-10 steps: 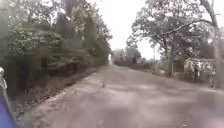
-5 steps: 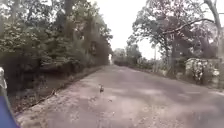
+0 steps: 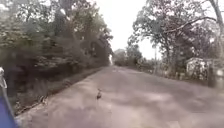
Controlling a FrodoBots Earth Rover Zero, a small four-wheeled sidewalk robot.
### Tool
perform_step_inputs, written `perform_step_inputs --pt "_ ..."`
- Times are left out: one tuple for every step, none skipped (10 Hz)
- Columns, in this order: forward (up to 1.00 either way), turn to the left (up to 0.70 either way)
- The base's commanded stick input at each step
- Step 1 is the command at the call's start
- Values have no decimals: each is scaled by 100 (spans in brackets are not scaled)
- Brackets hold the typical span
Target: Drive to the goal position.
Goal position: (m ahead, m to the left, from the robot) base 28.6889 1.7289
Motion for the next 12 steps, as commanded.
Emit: perform_step_inputs --pt "70 -1" --pt "70 -1" --pt "70 -1" --pt "70 -1" --pt "70 -1" --pt "70 -1" --pt "70 -1" --pt "70 -1" --pt "70 -1" --pt "70 -1" --pt "70 -1" --pt "70 -1"
